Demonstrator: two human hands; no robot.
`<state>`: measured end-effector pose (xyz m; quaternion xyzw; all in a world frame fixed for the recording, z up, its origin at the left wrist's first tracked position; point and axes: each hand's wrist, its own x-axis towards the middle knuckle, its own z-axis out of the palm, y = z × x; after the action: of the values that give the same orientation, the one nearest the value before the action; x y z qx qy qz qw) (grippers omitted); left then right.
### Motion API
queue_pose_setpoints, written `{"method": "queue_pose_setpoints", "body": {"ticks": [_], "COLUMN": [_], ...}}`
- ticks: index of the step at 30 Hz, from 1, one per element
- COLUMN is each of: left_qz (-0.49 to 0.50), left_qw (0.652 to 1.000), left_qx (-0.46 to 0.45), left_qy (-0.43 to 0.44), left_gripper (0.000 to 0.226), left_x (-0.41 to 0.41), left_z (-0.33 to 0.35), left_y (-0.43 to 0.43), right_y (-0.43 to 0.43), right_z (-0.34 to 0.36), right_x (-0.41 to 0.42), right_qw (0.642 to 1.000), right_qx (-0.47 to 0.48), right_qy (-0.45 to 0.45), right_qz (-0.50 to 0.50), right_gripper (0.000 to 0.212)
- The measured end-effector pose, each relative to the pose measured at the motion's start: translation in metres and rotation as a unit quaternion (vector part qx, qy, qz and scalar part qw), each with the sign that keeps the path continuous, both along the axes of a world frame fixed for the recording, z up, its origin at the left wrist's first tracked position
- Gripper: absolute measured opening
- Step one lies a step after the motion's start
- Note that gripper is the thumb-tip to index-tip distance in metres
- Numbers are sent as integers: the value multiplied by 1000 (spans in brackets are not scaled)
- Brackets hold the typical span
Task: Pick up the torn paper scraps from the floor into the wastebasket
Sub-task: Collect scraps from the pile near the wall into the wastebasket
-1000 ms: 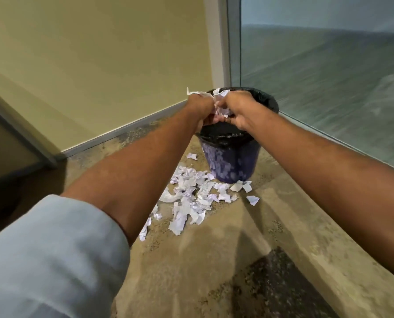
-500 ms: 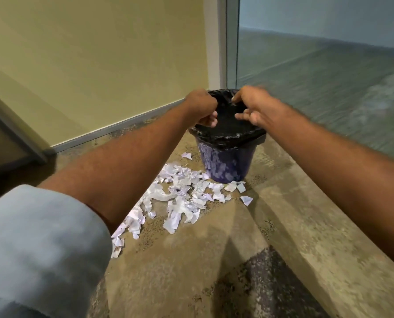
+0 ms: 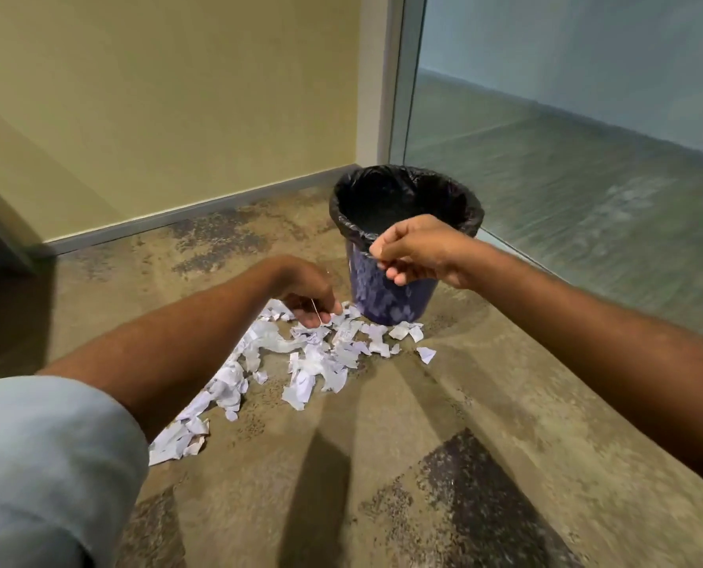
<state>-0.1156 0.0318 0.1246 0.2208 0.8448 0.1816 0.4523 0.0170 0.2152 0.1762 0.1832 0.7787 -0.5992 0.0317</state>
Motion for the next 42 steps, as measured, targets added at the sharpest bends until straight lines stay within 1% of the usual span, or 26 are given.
{"method": "queue_pose_setpoints", "body": {"ticks": [3,5,7,8,10,12,14,16,19,20,23,25,27,29,30,32,33,36,38,40,42], "left_qz": [-35,-69,-127,-141,-140,-133,-118,-141,-168,-164,-140,-130,-122,-105,-94,-72,-61,-42,-38,-36,-45], "left_qw": [997,989,973,968,966,969,975,970,951,948,946,947,950,953,955,960,962,962,960,963,965], "left_qx": [-55,-106,-150,-155,-141,-110,-78,-70,-69,-69,-46,-23,-3,9,13,26,36,55,59,57,48], "left_qy": [44,74,118,141,168,178,172,183,250,264,290,294,287,285,281,268,262,265,270,260,254], "left_gripper": [30,47,69,77,88,98,106,104,98,91,55,44,39,34,32,25,19,11,20,44,67], "left_x": [2,5,6,8,7,7,7,12,21,24,26,26,26,24,22,18,15,6,4,3,5], "left_z": [-41,-62,-75,-80,-99,-124,-146,-159,-173,-173,-179,-184,-188,-191,-192,-194,-194,-195,-197,-200,-201], "left_y": [-16,-28,-38,-42,-52,-64,-73,-79,-79,-79,-75,-73,-73,-74,-75,-77,-78,-76,-72,-65,-57], "right_y": [-29,-49,-66,-73,-82,-86,-89,-91,-94,-95,-101,-102,-102,-101,-101,-100,-100,-93,-86,-76,-64], "right_z": [-37,-66,-97,-112,-139,-160,-181,-198,-211,-215,-225,-235,-244,-251,-256,-259,-260,-260,-258,-257,-256], "right_x": [-10,-17,-24,-26,-26,-21,-16,-13,-13,-12,-10,-12,-15,-17,-19,-18,-18,-13,-12,-14,-19], "right_qw": [996,987,973,966,950,920,897,887,878,875,856,849,846,839,842,853,858,886,915,936,950], "right_qx": [46,107,174,197,247,316,356,376,406,413,444,453,458,473,475,469,464,422,369,332,303], "right_qy": [-37,-66,-89,-96,-108,-117,-130,-140,-119,-103,-79,-79,-77,-53,-34,-8,-2,-4,-5,-17,-39], "right_qz": [63,96,124,134,160,201,227,227,224,231,253,258,263,264,255,230,220,193,162,118,71], "right_gripper": [9,11,12,14,21,33,47,60,72,73,82,87,81,62,52,32,25,14,7,12,12]}}
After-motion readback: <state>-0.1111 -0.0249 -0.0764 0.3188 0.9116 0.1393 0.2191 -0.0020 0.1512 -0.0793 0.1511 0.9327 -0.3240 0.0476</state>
